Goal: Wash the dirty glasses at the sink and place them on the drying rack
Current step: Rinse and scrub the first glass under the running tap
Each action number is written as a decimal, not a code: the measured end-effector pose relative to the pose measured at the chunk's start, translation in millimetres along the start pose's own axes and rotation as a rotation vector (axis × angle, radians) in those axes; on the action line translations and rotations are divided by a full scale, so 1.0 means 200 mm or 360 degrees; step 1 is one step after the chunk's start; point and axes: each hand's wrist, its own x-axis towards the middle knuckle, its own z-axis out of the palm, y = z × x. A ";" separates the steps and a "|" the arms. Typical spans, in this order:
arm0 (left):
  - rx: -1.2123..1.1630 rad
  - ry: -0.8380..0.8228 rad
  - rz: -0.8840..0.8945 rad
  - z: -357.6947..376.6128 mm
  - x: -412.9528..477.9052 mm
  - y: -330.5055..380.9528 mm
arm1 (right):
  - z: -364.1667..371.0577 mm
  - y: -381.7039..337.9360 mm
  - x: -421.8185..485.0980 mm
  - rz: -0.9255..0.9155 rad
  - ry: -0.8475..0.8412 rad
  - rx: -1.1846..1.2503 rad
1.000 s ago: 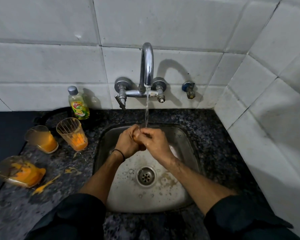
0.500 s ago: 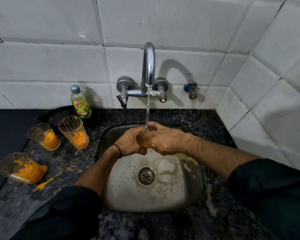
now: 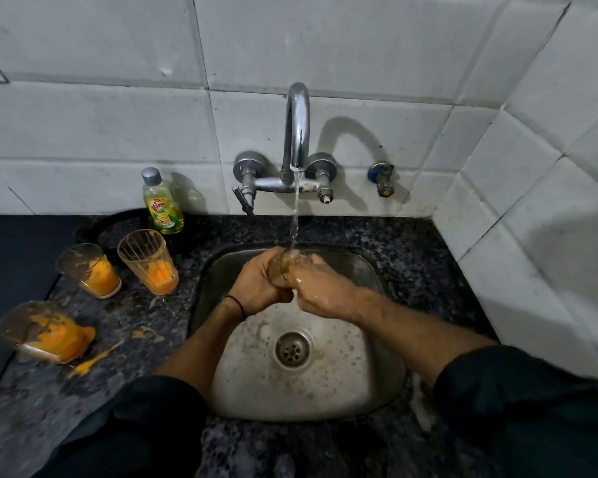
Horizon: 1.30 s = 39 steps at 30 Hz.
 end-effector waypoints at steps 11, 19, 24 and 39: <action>0.0144 0.0244 0.0018 0.06 0.00 0.03 | -0.02 -0.08 0.17 0.0954 0.0049 0.0857; 0.0511 -0.0310 -0.0064 -0.09 0.05 0.03 | -0.04 0.05 0.03 -0.0064 -0.0330 -0.0196; 0.0540 -0.0279 -0.0011 -0.10 0.02 0.08 | -0.07 -0.10 0.04 0.0470 -0.0265 0.1121; 0.0475 -0.0472 -0.0138 -0.13 -0.02 0.11 | -0.01 0.01 0.02 -0.0229 -0.0209 -0.0201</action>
